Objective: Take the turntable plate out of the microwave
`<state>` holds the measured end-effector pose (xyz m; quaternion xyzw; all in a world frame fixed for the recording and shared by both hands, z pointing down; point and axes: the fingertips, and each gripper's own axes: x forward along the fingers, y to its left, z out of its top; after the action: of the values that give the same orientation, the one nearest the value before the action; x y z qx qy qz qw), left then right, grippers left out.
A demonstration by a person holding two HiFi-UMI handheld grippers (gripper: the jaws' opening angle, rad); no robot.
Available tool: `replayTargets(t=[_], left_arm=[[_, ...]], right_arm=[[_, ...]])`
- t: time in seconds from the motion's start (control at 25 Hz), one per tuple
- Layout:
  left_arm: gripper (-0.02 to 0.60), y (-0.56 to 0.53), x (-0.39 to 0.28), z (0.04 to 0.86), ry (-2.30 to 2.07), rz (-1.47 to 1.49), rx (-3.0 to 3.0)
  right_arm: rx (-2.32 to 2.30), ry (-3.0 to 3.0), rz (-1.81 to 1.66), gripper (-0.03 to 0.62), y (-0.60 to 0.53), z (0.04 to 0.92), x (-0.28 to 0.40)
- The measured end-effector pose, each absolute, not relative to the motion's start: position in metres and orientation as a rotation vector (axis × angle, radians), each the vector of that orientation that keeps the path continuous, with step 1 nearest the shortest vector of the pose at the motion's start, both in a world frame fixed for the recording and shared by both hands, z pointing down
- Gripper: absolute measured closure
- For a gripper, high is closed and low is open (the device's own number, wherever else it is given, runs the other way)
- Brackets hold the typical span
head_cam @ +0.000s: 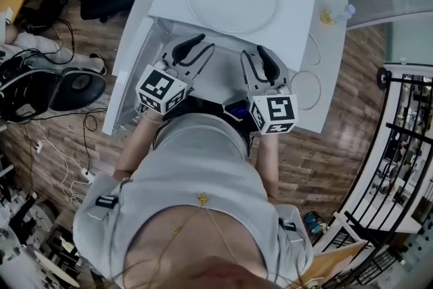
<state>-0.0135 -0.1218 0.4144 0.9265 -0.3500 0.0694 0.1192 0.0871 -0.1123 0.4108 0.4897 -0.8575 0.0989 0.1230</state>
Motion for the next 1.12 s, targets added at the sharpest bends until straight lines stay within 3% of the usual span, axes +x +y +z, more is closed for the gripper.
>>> replayTargets(t=[0.12,0.4,1.12], left_arm=[[0.500,-0.112,-0.002,0.413,-0.993,0.199,2.710],[0.548,-0.086,0.025,0.408,-0.983,0.198,2.713],[0.552,-0.053,0.047,0.326,-1.008,0.088,2.856]], right_arm=[[1.405,-2.532,0.290,0.479,-0.106,0.410,0.090],[1.325,-2.615,0.270,0.557,-0.085,0.408,0.086],[1.155,-2.841,0.031,0.571,-0.050,0.324,0.067]])
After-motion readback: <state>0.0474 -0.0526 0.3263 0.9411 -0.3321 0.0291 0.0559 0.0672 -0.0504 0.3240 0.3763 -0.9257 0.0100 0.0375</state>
